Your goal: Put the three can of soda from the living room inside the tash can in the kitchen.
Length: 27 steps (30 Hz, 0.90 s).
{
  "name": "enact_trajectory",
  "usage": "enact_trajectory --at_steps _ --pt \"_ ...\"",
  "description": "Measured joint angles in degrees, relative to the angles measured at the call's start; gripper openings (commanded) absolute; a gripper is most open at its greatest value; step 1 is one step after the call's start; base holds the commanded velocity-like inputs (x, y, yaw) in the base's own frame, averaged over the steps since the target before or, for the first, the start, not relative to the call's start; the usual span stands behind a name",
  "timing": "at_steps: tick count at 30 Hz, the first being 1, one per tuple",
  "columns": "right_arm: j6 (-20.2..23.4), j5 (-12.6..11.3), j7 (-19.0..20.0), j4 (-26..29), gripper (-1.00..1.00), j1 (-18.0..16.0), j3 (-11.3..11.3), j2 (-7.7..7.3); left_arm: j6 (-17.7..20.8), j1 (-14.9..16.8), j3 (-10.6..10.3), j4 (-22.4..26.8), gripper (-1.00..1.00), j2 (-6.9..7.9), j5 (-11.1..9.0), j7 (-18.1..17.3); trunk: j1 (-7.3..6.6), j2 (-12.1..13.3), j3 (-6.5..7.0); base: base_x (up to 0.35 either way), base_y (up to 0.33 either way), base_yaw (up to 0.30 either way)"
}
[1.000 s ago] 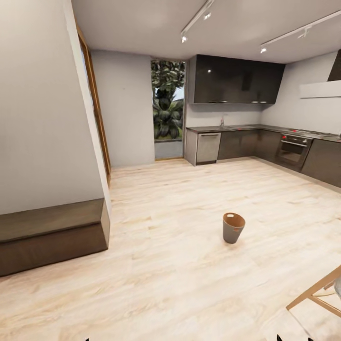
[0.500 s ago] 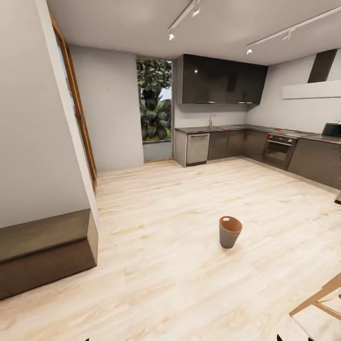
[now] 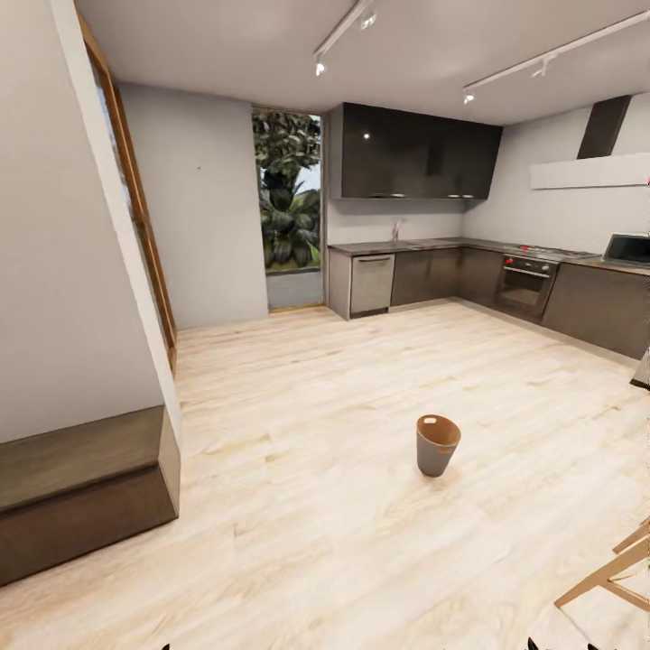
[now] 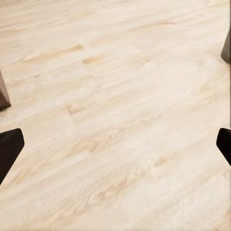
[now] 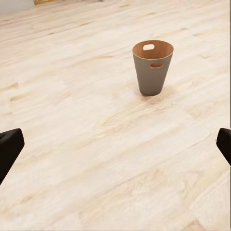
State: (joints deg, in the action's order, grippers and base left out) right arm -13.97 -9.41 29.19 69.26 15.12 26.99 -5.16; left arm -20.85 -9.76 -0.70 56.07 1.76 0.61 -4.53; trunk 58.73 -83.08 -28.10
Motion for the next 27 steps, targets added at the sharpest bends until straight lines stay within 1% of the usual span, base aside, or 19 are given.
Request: enact_trajectory --at_steps 5,12,27 --pt "0.0 -0.1 0.1 0.0 1.00 0.0 0.0 -0.02 0.0 0.0 0.0 0.0 1.00 0.00 0.0 -0.2 0.00 0.0 0.13 0.021 0.104 -0.202" --pt "0.0 -0.1 0.1 0.0 1.00 0.0 0.0 -0.01 0.1 0.0 0.0 0.0 1.00 0.00 0.0 -0.2 0.00 0.0 0.24 0.098 0.226 -0.099" --pt "0.0 0.0 0.1 0.0 1.00 0.0 0.0 0.05 0.1 0.0 0.0 0.0 1.00 0.00 0.0 0.0 0.00 0.0 0.27 0.243 0.203 -0.010"
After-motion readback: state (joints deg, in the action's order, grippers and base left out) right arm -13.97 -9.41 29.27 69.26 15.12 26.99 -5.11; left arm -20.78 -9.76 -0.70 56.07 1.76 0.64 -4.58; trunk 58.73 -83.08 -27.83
